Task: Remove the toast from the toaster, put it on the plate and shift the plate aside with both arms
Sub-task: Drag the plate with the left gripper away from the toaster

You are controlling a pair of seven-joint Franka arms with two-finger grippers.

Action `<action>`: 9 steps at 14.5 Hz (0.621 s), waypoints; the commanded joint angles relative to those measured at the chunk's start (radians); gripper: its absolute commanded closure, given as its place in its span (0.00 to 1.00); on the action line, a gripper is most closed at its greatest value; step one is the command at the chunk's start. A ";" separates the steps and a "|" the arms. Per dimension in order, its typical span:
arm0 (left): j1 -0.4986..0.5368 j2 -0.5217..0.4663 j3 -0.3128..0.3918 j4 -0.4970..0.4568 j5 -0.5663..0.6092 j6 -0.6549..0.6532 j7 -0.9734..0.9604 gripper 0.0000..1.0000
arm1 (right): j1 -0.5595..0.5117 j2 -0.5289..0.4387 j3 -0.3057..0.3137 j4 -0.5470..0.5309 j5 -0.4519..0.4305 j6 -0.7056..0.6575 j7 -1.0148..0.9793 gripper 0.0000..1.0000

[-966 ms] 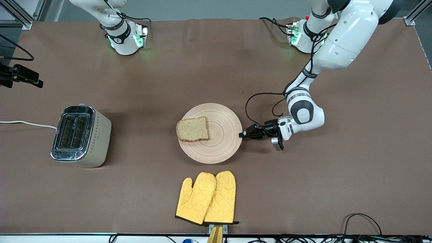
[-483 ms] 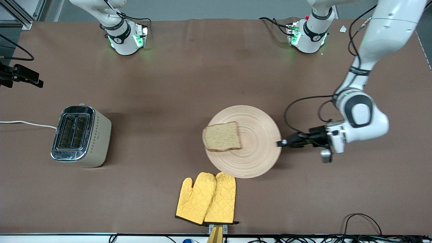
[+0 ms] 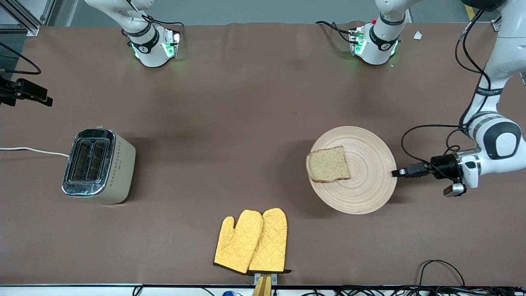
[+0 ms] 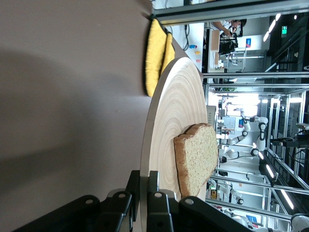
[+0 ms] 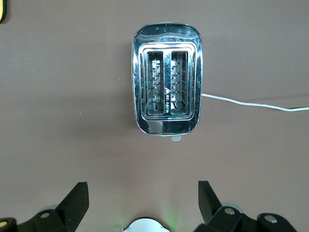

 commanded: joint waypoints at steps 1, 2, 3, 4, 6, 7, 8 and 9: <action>0.073 0.060 -0.014 0.085 0.087 -0.073 -0.006 1.00 | -0.019 -0.025 0.016 -0.030 -0.008 -0.006 0.012 0.00; 0.104 0.072 -0.016 0.089 0.123 -0.074 0.001 1.00 | -0.019 -0.025 0.016 -0.030 -0.008 -0.004 0.012 0.00; 0.127 0.084 -0.016 0.095 0.146 -0.074 0.026 1.00 | -0.019 -0.025 0.016 -0.030 -0.005 -0.004 0.012 0.00; 0.143 0.110 -0.014 0.115 0.163 -0.074 0.071 1.00 | -0.022 -0.025 0.015 -0.030 0.001 -0.007 0.010 0.00; 0.150 0.162 -0.008 0.170 0.212 -0.074 0.100 1.00 | -0.025 -0.025 0.016 -0.031 0.004 -0.009 0.010 0.00; 0.155 0.178 -0.008 0.185 0.244 -0.074 0.103 1.00 | -0.025 -0.025 0.015 -0.031 0.004 -0.009 0.010 0.00; 0.161 0.185 -0.008 0.194 0.252 -0.074 0.103 1.00 | -0.025 -0.027 0.015 -0.031 0.004 -0.009 0.010 0.00; 0.164 0.202 -0.008 0.208 0.252 -0.074 0.101 1.00 | -0.025 -0.025 0.016 -0.031 0.004 -0.009 0.010 0.00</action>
